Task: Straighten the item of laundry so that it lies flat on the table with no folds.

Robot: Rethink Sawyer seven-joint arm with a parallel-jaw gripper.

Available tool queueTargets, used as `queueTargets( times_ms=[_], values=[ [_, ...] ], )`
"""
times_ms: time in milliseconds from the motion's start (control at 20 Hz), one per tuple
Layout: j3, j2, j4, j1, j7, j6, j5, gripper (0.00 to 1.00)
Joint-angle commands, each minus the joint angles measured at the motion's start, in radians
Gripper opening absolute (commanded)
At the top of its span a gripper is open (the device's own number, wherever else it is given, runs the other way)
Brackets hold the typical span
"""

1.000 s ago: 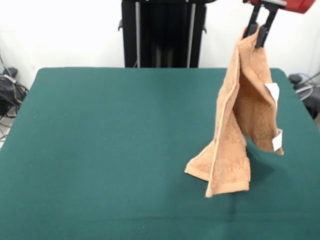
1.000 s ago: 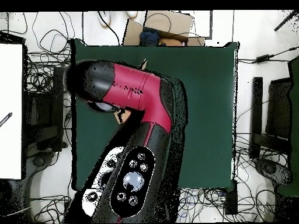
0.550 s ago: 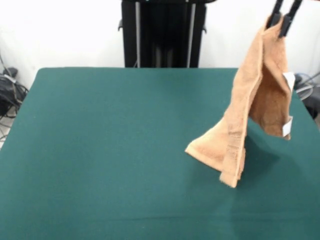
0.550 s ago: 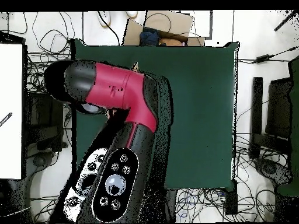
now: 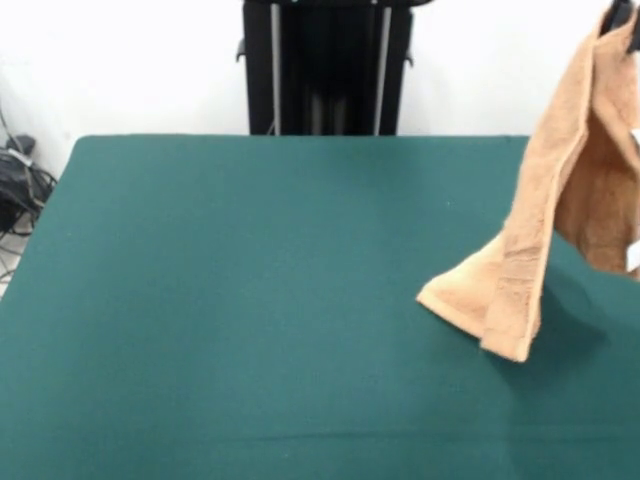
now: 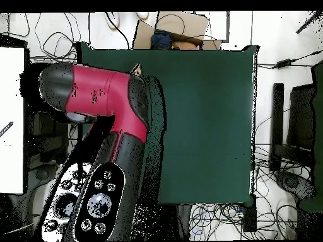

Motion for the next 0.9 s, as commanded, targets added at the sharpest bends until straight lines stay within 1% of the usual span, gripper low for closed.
queueTargets(
  times_ms=[50,450,650,900],
  values=[
    [-0.013,0.006,0.01,0.018,0.371,0.12,-0.002,0.0],
    [-0.015,-0.009,-0.006,0.047,0.43,0.161,-0.008,0.0],
    [-0.016,0.004,-0.049,0.048,0.456,0.195,-0.015,0.0],
    [-0.02,0.026,-0.097,0.068,0.514,0.227,-0.02,0.0]
  ],
)
